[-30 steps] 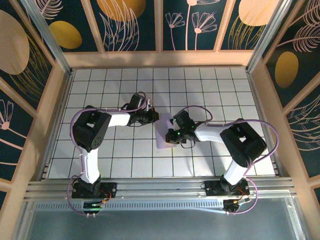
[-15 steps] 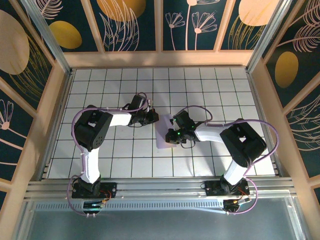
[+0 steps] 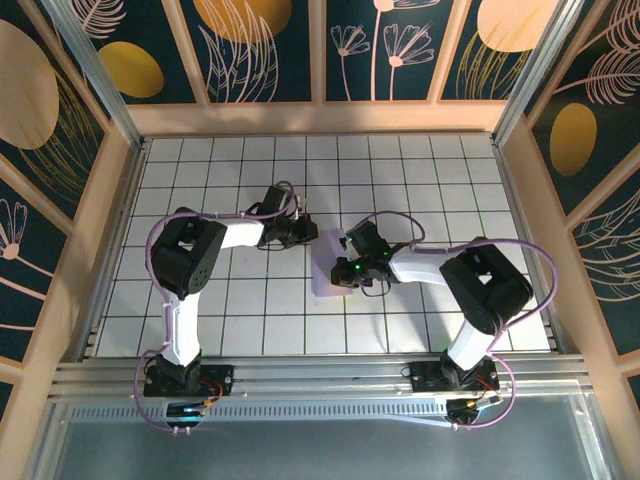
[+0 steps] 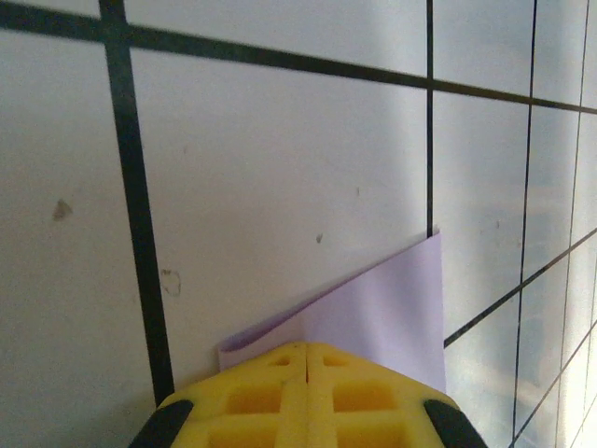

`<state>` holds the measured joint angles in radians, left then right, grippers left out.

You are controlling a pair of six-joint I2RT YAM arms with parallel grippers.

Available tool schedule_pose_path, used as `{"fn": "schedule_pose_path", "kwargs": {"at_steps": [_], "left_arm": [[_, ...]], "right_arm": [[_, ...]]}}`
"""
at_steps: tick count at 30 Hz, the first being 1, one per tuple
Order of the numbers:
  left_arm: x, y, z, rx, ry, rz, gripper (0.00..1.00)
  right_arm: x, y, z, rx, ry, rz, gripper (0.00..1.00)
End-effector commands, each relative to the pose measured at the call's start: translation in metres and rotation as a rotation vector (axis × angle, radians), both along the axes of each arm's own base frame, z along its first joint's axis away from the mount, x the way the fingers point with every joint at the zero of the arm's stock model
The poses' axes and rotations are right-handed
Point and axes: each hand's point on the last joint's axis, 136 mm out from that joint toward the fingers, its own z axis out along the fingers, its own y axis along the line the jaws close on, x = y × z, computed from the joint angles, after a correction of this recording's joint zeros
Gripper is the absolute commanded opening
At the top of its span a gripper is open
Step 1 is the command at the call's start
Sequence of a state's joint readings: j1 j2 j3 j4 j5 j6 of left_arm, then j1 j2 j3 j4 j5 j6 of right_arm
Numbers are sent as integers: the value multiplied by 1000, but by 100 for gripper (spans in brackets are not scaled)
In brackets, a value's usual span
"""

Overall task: Fold a paper plane with a square sheet of paper (fold left side to right side)
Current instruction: First fold the square sheet of paper in half at the center of the table, then hold the square sheet of paper at the center of the table.

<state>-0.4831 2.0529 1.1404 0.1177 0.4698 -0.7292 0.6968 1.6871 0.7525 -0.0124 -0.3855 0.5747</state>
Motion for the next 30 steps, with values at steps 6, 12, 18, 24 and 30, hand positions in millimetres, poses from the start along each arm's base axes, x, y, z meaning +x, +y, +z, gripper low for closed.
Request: {"fn": "schedule_pose_path", "kwargs": {"at_steps": [6,12,18,24,30], "left_arm": [[44,33,-5,105,-75,111,0],[38,34,22,74,-128,98,0],[-7,16,47,7,-141,32,0],[-58,-8,38,6,-77,-25,0],[-70,-6,14,39,-17,-5,0]], "right_arm": [[-37,-39,-43,-178,145,-9,0],[-36,-37,-41,-161,141,-19,0],[-35,-35,-40,-151,137,-25,0],[-35,-35,-40,-150,136,-24,0],[-35,-34,-39,-149,135,-25,0]]}}
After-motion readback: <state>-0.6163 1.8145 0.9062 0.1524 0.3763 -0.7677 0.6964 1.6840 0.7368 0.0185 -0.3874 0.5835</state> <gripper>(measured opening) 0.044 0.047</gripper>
